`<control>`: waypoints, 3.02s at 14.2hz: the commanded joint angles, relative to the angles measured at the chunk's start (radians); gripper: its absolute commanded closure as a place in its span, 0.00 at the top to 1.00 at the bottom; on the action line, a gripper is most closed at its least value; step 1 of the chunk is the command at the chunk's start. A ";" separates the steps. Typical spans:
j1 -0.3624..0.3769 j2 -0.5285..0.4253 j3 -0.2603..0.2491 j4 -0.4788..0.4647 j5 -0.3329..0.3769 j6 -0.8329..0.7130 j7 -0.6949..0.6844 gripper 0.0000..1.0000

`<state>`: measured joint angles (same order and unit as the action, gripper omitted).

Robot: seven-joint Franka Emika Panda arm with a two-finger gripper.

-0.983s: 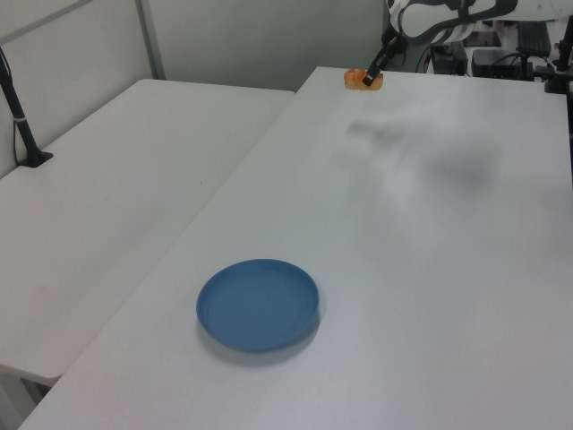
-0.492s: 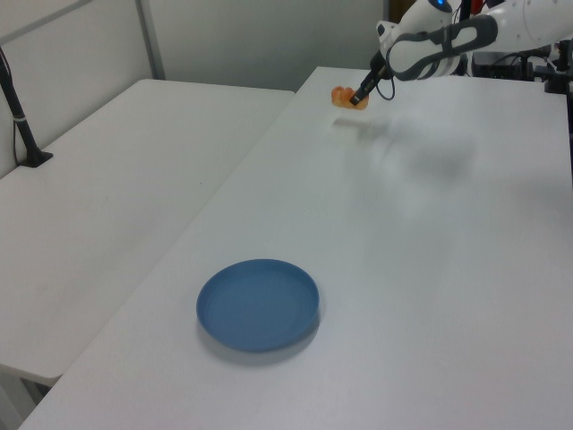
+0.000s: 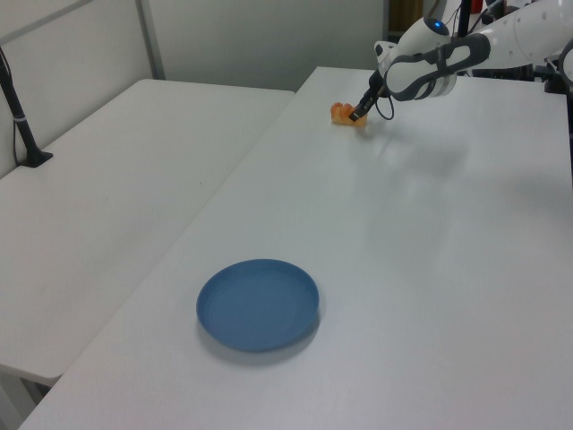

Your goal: Put the bread on the table

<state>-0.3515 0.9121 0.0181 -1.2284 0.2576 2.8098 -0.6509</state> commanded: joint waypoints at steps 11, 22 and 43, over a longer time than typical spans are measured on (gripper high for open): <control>-0.030 -0.341 0.092 -0.256 0.019 -0.002 0.189 1.00; 0.150 -0.926 0.086 -0.353 -0.193 -1.252 0.803 1.00; 0.381 -0.958 0.017 -0.450 -0.189 -1.061 0.649 1.00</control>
<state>0.1112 -0.0044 -0.0219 -1.6629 0.0712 1.7418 0.0380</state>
